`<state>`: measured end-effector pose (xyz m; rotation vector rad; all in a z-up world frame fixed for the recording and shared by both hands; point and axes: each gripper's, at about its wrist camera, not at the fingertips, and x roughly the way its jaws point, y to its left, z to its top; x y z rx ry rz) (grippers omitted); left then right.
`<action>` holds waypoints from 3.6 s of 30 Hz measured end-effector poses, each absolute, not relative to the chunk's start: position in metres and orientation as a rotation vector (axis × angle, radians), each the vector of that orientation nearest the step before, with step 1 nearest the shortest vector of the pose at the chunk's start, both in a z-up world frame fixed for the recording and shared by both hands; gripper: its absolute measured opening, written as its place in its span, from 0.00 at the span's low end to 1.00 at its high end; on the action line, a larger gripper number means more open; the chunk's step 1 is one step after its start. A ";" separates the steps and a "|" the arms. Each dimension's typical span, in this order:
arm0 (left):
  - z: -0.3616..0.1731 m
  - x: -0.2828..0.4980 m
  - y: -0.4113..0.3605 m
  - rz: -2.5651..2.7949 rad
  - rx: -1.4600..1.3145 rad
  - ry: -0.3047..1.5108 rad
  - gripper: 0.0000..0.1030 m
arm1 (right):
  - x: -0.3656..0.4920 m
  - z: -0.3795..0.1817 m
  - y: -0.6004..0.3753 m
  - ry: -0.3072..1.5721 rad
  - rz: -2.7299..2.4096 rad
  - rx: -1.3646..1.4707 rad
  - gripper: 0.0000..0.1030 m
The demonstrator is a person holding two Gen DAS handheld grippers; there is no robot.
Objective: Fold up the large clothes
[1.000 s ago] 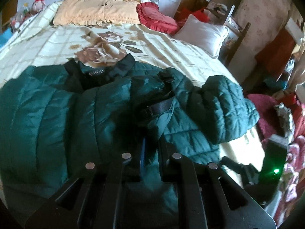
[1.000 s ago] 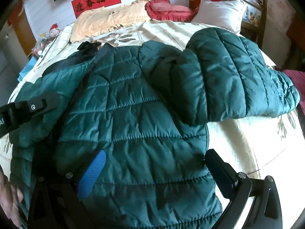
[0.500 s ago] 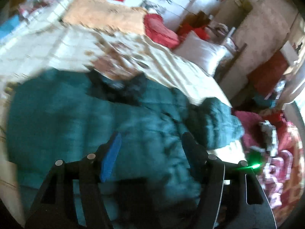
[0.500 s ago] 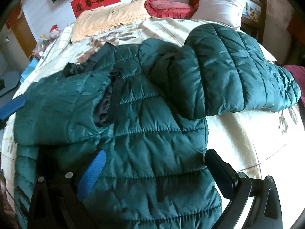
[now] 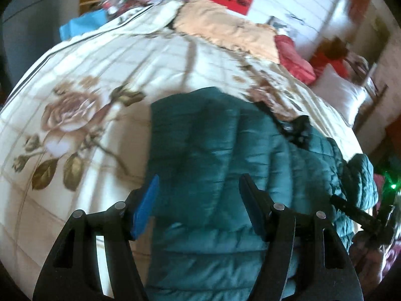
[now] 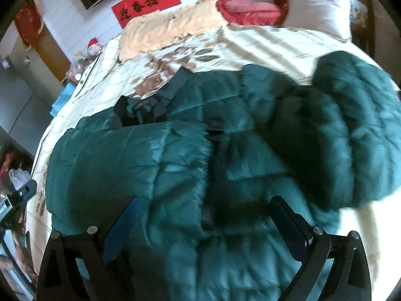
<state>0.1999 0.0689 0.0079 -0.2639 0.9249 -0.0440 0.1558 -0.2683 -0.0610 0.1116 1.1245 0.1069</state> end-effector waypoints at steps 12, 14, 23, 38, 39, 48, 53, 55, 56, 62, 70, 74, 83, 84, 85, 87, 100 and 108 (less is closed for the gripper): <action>0.007 0.206 0.080 -0.003 -0.278 0.915 0.64 | 0.147 0.009 -0.271 0.835 0.102 0.018 0.13; -0.002 0.210 0.072 -0.003 -0.254 0.939 0.64 | 0.146 0.017 -0.286 0.809 0.062 0.012 0.12; -0.035 0.223 0.054 0.029 -0.226 0.998 0.64 | 0.173 -0.044 -0.316 0.931 -0.077 -0.027 0.04; 0.004 0.231 0.050 0.068 -0.173 0.877 0.64 | 0.156 -0.001 -0.265 0.897 0.114 0.014 0.59; 0.002 0.234 0.049 0.074 -0.172 0.879 0.64 | 0.158 -0.002 -0.250 0.901 0.158 0.001 0.59; -0.024 0.258 0.046 0.116 -0.157 0.924 0.64 | 0.186 -0.049 -0.141 0.900 0.325 -0.189 0.59; -0.035 0.262 0.046 0.117 -0.154 0.931 0.64 | 0.195 -0.071 -0.114 0.889 0.331 -0.280 0.59; -0.039 0.264 0.046 0.114 -0.154 0.930 0.64 | 0.199 -0.080 -0.108 0.898 0.321 -0.311 0.59; -0.041 0.264 0.045 0.110 -0.156 0.934 0.65 | 0.202 -0.085 -0.106 0.906 0.310 -0.324 0.59; -0.050 0.270 0.049 0.101 -0.186 0.950 0.67 | 0.229 -0.107 -0.113 0.970 0.255 -0.285 0.59; -0.051 0.268 0.046 0.121 -0.167 0.935 0.72 | 0.191 -0.065 -0.138 0.943 0.287 -0.249 0.59; -0.054 0.265 0.048 0.125 -0.180 0.926 0.76 | 0.160 -0.048 -0.184 0.910 0.217 -0.285 0.59; -0.042 0.254 0.046 0.135 -0.169 0.930 0.78 | 0.153 -0.078 -0.259 1.010 0.138 -0.199 0.59; -0.038 0.251 0.046 0.128 -0.178 0.931 0.78 | 0.152 -0.071 -0.261 1.012 0.140 -0.187 0.59; -0.033 0.246 0.045 0.116 -0.191 0.924 0.78 | 0.150 -0.065 -0.264 1.002 0.141 -0.171 0.59; -0.021 0.234 0.041 0.090 -0.212 0.887 0.78 | 0.147 -0.047 -0.270 0.945 0.130 -0.138 0.59; -0.035 0.233 -0.028 0.039 -0.029 0.903 0.78 | 0.198 -0.083 -0.284 0.995 -0.042 -0.190 0.59; -0.040 0.232 -0.025 0.035 -0.034 0.903 0.78 | 0.168 -0.043 -0.289 0.958 -0.016 -0.160 0.59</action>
